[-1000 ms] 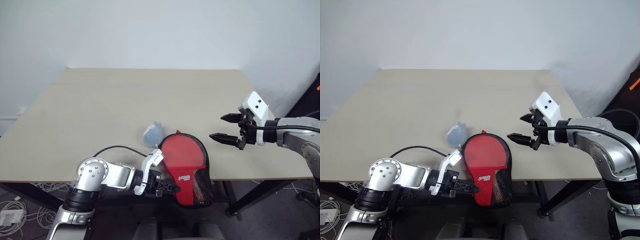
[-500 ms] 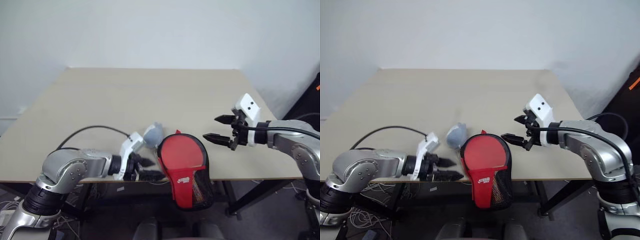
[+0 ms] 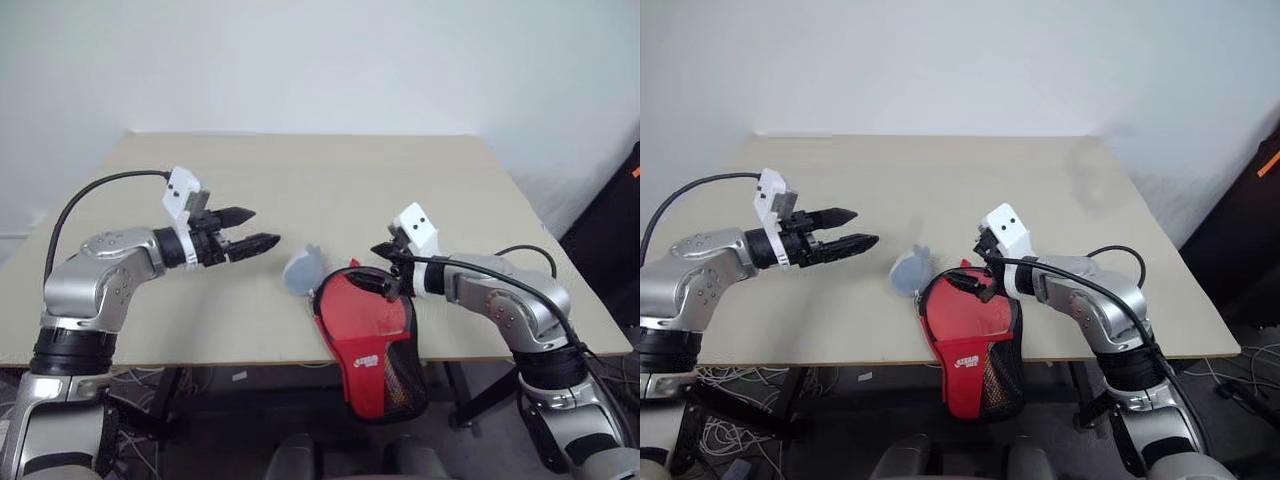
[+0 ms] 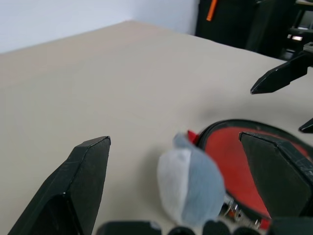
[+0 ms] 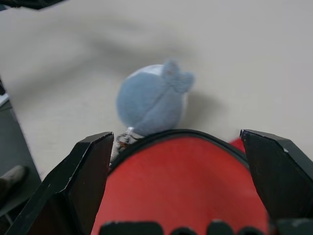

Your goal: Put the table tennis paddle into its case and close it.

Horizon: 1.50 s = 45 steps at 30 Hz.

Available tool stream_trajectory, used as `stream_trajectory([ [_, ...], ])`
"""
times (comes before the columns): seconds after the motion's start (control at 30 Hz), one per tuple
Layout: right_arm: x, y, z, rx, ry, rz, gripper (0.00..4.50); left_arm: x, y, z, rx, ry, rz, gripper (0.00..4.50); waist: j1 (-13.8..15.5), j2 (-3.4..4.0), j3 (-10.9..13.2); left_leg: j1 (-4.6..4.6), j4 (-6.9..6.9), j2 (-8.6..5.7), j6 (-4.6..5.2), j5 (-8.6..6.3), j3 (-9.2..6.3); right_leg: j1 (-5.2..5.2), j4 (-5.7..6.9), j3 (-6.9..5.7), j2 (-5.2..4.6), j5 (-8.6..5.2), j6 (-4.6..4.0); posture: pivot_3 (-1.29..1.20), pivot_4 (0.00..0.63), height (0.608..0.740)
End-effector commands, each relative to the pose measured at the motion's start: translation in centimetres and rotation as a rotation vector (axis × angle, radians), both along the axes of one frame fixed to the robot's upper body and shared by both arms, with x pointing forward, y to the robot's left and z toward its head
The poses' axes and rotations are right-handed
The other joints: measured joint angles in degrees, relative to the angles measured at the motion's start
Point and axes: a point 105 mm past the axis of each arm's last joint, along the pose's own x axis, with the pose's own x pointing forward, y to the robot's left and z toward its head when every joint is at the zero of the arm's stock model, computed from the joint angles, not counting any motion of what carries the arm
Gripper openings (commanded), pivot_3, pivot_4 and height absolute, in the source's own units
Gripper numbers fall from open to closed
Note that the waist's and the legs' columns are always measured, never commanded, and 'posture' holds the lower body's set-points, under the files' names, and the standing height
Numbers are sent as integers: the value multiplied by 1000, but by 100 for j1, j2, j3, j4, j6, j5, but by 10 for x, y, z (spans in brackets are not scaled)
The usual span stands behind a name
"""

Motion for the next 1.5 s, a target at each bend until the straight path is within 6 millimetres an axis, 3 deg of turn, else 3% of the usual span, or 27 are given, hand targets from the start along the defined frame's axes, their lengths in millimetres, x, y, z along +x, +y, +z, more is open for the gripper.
stream_trajectory([
  [0.03,9,8,10,7,-53,10,4500,-8,22,3,7,-55,72,4478,-15,0,0,0,0,2,-1,0,1,-1,0,0,0,0,-1,0,0,740],
  [0.37,17,28,-5,7,-43,8,4500,-21,53,-17,-32,-45,236,4478,-13,-2,-1,-28,3,6,-10,1,-4,-24,4,-14,-1,15,5,0,0,740],
  [0.53,15,38,-4,48,-25,12,4500,-28,44,-19,-43,-56,229,4478,-21,-2,-2,-30,2,7,-13,3,-4,-28,9,-14,1,16,6,0,0,740],
  [0.7,12,39,-6,66,-6,7,3234,-30,41,-17,-39,-60,208,4500,-17,-4,-3,-33,2,7,-33,-5,-5,-31,10,-16,1,17,4,0,0,740],
  [0.93,12,39,-12,71,14,-2,595,-20,45,-17,-33,-59,211,4500,-23,-3,-3,-33,1,7,-25,6,-6,-33,14,-16,4,17,4,0,0,740],
  [1.0,13,40,-14,68,21,-11,12,-16,35,-21,-52,-51,176,4500,-23,-3,-3,-33,0,7,-20,9,-5,-33,14,-16,4,17,4,0,0,740],
  [1.17,19,36,-29,29,35,-45,12,-3,11,-40,-53,-27,112,4500,0,-5,-5,-32,4,5,-19,11,-10,-24,12,-23,3,18,3,0,0,740],
  [1.5,16,29,-60,-20,96,-67,12,12,-25,-50,-95,-3,38,4500,-23,-6,-5,-32,4,5,-14,18,-16,-24,17,-22,7,18,4,0,0,740],
])
